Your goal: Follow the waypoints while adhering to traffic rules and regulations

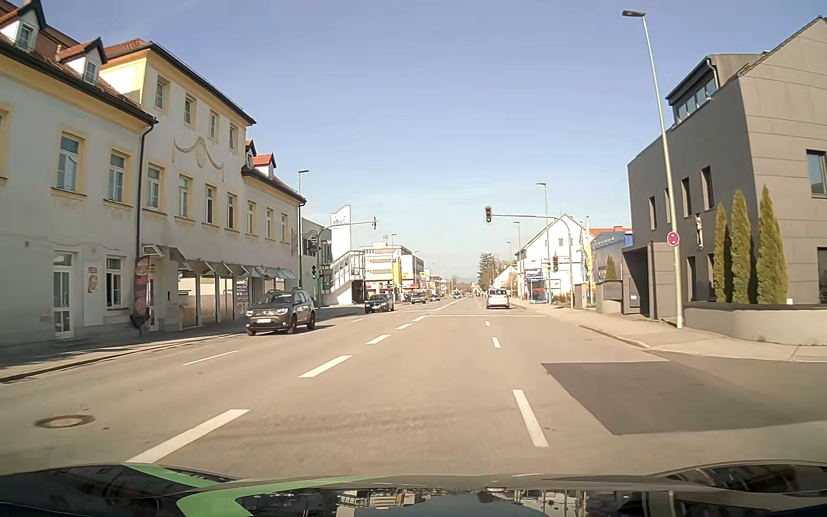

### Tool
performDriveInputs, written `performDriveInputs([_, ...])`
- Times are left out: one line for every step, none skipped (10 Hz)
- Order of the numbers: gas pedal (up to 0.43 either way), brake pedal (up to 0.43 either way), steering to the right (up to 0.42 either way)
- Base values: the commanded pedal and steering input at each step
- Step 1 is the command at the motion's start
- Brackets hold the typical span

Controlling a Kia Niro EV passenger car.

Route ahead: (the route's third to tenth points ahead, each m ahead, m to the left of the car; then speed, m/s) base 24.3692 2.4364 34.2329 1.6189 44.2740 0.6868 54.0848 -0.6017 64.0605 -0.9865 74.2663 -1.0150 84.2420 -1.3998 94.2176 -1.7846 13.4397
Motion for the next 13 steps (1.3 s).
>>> performDriveInputs([0.098, 0.000, 0.012])
performDriveInputs([0.098, 0.000, 0.012])
performDriveInputs([0.098, 0.000, 0.012])
performDriveInputs([0.098, 0.000, 0.012])
performDriveInputs([0.098, 0.000, 0.012])
performDriveInputs([0.098, 0.000, 0.012])
performDriveInputs([0.098, 0.000, 0.012])
performDriveInputs([0.098, 0.000, 0.010])
performDriveInputs([0.098, 0.000, 0.009])
performDriveInputs([0.098, 0.000, 0.009])
performDriveInputs([0.098, 0.000, 0.009])
performDriveInputs([0.098, 0.000, 0.008])
performDriveInputs([0.098, 0.000, 0.009])
